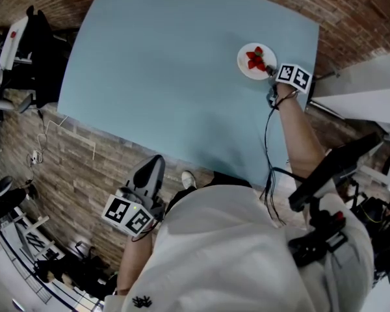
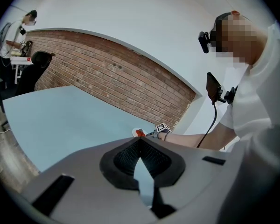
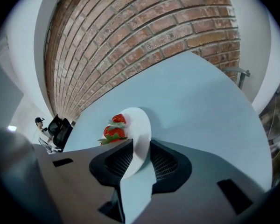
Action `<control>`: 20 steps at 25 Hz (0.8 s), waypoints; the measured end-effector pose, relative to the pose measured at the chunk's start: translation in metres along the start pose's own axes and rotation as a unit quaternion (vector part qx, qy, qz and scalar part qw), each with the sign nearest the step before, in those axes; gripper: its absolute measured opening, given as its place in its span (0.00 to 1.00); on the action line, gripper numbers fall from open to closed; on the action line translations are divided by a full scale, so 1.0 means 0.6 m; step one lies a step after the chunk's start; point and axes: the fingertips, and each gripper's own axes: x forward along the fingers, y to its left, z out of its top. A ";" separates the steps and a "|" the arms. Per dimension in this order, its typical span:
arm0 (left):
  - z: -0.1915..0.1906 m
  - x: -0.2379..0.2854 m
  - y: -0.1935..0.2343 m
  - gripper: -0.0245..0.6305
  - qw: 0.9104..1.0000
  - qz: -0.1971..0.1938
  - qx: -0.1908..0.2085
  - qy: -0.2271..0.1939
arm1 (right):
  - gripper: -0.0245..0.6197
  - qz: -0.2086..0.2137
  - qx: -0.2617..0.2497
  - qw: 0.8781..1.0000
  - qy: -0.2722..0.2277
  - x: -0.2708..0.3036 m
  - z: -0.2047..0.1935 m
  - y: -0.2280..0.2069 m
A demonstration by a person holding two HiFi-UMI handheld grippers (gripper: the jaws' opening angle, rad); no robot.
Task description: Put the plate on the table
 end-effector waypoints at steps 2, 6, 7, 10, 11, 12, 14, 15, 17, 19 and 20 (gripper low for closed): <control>-0.003 -0.004 0.003 0.04 1.000 0.002 0.004 0.001 | 0.21 -0.024 -0.020 0.999 -0.010 -0.002 0.002 -0.004; -0.006 -0.014 0.007 0.04 1.000 0.002 0.004 -0.001 | 0.21 -0.046 -0.036 0.998 -0.028 -0.010 0.002 -0.015; -0.007 -0.016 0.009 0.04 1.000 0.001 0.003 -0.002 | 0.21 -0.046 -0.036 0.998 -0.030 -0.013 0.001 -0.015; -0.010 -0.023 0.012 0.04 1.000 -0.006 0.004 -0.006 | 0.21 -0.045 -0.040 0.997 -0.040 -0.030 0.000 -0.007; -0.011 -0.026 0.012 0.04 1.000 -0.009 0.007 -0.006 | 0.21 -0.043 -0.039 0.997 -0.046 -0.038 -0.003 -0.003; -0.012 -0.030 0.012 0.04 1.000 -0.013 0.010 -0.005 | 0.21 -0.041 -0.038 0.997 -0.051 -0.047 -0.009 0.001; -0.012 -0.040 0.012 0.04 1.000 -0.023 0.015 -0.005 | 0.21 -0.035 -0.037 0.997 -0.063 -0.070 -0.021 0.013; -0.011 -0.044 0.012 0.04 0.999 -0.029 0.017 -0.007 | 0.21 -0.031 -0.037 0.997 -0.068 -0.083 -0.026 0.020; -0.013 -0.053 0.010 0.04 0.999 -0.042 0.020 -0.010 | 0.21 -0.022 -0.040 0.996 -0.077 -0.111 -0.039 0.035; -0.017 -0.067 0.009 0.04 0.998 -0.056 0.027 -0.010 | 0.21 -0.012 -0.055 0.995 -0.086 -0.146 -0.059 0.056; -0.018 -0.075 0.010 0.04 0.997 -0.063 0.032 -0.010 | 0.21 -0.009 -0.066 0.994 -0.092 -0.166 -0.071 0.068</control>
